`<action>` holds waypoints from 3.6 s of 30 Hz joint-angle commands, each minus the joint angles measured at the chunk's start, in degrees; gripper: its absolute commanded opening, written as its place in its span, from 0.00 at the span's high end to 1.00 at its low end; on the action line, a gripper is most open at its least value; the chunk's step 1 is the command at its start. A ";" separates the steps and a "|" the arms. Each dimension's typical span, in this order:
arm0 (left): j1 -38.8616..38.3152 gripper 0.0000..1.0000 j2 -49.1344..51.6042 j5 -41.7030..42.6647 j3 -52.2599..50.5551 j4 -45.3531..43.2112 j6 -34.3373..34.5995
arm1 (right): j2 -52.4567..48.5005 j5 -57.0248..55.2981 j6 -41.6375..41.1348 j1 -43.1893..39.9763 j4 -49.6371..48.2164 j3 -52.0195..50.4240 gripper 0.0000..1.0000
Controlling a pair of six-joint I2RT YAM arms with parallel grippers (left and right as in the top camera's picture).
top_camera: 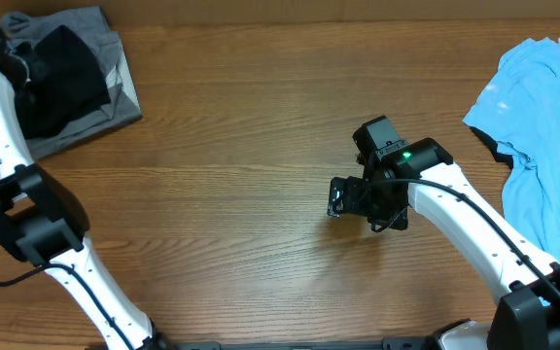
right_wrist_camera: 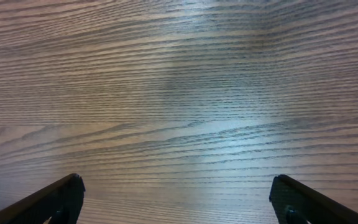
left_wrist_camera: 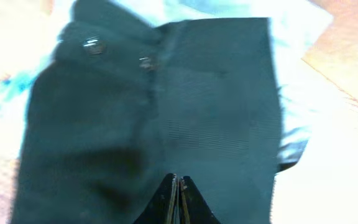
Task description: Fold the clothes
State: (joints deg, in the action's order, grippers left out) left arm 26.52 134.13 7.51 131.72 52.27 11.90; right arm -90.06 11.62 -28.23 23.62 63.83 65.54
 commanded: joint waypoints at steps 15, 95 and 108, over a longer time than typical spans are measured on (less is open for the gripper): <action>-3.37 0.90 6.05 -5.57 1.14 -1.36 -0.94 | 0.31 0.68 0.15 -0.11 -0.55 -0.33 0.00; -3.34 0.00 -74.99 16.28 -72.43 13.07 8.48 | 61.02 -30.42 -11.91 -0.11 -4.79 -12.61 0.00; -3.34 0.00 -62.31 16.28 -72.43 13.05 8.48 | 65.55 -32.13 -11.89 -6.91 -0.26 -12.94 0.00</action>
State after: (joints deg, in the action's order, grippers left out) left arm 22.96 69.58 23.38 59.48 65.49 19.59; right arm -28.23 -18.22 -40.07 20.62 63.83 52.90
